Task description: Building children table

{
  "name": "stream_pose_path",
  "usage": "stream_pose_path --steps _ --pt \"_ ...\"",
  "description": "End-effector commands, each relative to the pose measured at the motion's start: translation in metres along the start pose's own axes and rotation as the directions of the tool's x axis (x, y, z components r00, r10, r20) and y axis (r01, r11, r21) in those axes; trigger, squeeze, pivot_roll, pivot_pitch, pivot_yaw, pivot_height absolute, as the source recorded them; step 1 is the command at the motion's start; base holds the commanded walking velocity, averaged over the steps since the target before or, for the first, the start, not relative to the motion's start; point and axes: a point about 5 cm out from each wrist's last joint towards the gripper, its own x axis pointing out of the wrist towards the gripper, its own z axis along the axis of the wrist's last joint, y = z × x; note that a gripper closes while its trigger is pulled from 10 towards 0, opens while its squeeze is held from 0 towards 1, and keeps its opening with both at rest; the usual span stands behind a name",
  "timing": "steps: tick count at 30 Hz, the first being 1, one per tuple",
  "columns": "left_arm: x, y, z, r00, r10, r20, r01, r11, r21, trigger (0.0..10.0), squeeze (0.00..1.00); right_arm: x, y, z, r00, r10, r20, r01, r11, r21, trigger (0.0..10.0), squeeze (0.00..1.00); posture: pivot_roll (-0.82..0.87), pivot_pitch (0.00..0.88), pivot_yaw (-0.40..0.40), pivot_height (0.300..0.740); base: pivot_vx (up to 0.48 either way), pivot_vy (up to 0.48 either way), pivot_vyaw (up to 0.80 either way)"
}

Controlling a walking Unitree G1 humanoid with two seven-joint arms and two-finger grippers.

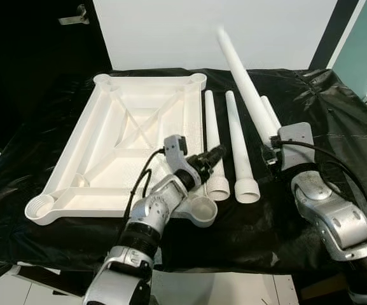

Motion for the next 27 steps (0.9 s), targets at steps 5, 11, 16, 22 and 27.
stream_pose_path --steps 5,11,16,22,27 --pt "-0.008 -0.023 0.025 0.917 -0.374 0.141 0.394 0.903 -0.169 10.0 0.0 -0.01 0.019 -0.003 0.989 0.1 0.112 -0.083 0.985 -0.149 10.0 0.0 -0.15 0.0 0.016 0.74 0.0 0.0 0.0" --pt "-0.018 -0.027 0.05 0.85 -0.433 0.3 0.505 0.832 -0.231 10.0 0.0 -0.014 0.031 -0.006 0.976 0.173 0.132 -0.146 0.97 -0.192 10.0 0.0 -0.14 0.0 0.017 0.74 0.0 0.0 0.0" --pt "-0.018 -0.029 0.05 0.848 -0.451 0.278 0.51 0.838 -0.195 10.0 0.0 -0.016 0.037 -0.006 0.962 0.225 0.154 -0.185 0.954 -0.237 10.0 0.0 -0.14 0.0 0.018 0.74 0.0 0.0 0.0" --pt "-0.013 -0.027 0.045 0.88 -0.406 0.247 0.456 0.868 -0.195 10.0 0.0 -0.023 0.045 0.005 0.909 0.348 0.229 -0.283 0.919 -0.273 10.0 0.0 -0.14 0.0 0.023 0.74 0.0 0.0 0.0" --pt "-0.011 -0.023 0.04 0.908 -0.364 0.208 0.404 0.892 -0.201 10.0 0.0 -0.028 0.045 0.013 0.874 0.397 0.281 -0.279 0.882 -0.379 10.0 0.0 -0.15 0.0 0.027 0.74 0.0 0.0 0.0"
